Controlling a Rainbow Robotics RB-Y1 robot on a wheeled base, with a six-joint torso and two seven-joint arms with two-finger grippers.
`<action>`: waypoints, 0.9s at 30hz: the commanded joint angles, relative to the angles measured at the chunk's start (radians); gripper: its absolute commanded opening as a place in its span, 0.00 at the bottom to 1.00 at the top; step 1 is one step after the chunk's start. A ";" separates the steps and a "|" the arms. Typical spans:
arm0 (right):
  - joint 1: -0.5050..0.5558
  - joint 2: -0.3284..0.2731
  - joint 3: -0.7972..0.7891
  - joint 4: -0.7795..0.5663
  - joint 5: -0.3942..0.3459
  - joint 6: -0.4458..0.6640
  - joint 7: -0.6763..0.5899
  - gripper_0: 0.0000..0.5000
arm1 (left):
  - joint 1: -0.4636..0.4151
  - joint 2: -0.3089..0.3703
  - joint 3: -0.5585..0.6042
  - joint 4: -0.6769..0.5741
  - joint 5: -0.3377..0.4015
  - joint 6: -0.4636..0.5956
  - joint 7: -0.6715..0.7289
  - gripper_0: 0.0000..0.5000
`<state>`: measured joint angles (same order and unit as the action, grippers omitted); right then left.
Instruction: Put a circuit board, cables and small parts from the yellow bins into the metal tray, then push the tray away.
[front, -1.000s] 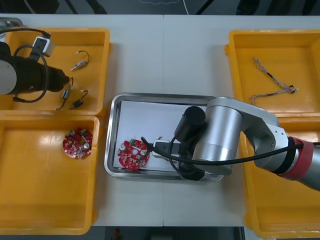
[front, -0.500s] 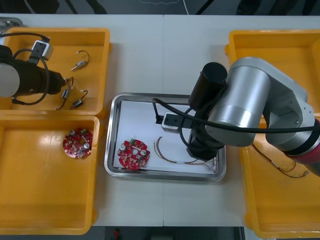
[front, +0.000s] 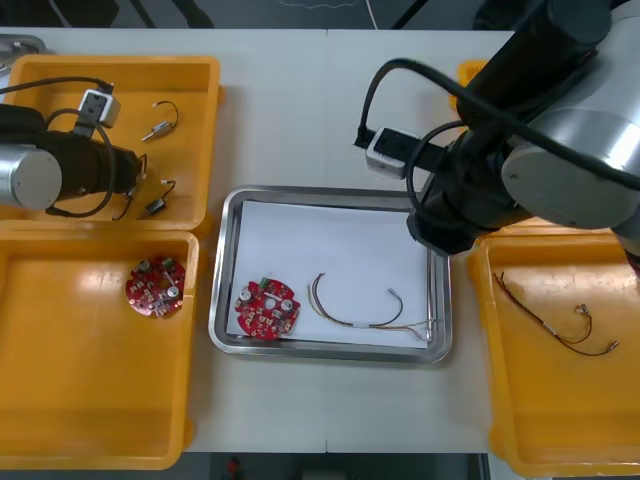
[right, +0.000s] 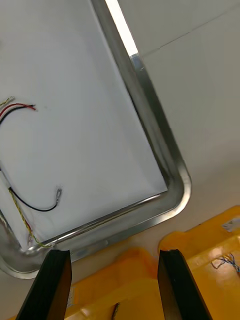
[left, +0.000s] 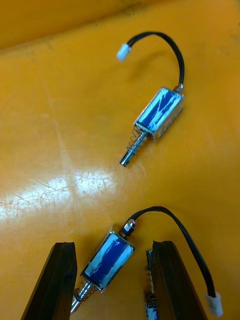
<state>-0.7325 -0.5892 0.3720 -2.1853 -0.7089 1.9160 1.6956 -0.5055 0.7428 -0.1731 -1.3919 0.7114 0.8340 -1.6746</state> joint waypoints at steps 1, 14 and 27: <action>0.008 -0.003 -0.110 -0.031 0.012 0.004 -0.045 1.00 | -0.030 -0.008 -0.011 -0.003 -0.015 -0.015 -0.024 0.87; 0.048 -0.095 -0.366 0.105 -0.018 0.004 -0.047 1.00 | -0.008 -0.008 -0.011 0.007 -0.033 -0.047 -0.033 0.87; 0.050 -0.126 -0.562 0.297 0.022 0.004 -0.005 1.00 | 0.027 -0.008 -0.019 0.007 -0.012 -0.072 -0.043 0.87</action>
<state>-0.6860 -0.6736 -0.1460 -1.8981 -0.7123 1.9168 1.6653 -0.4972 0.7418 -0.1777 -1.3761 0.6929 0.7765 -1.6746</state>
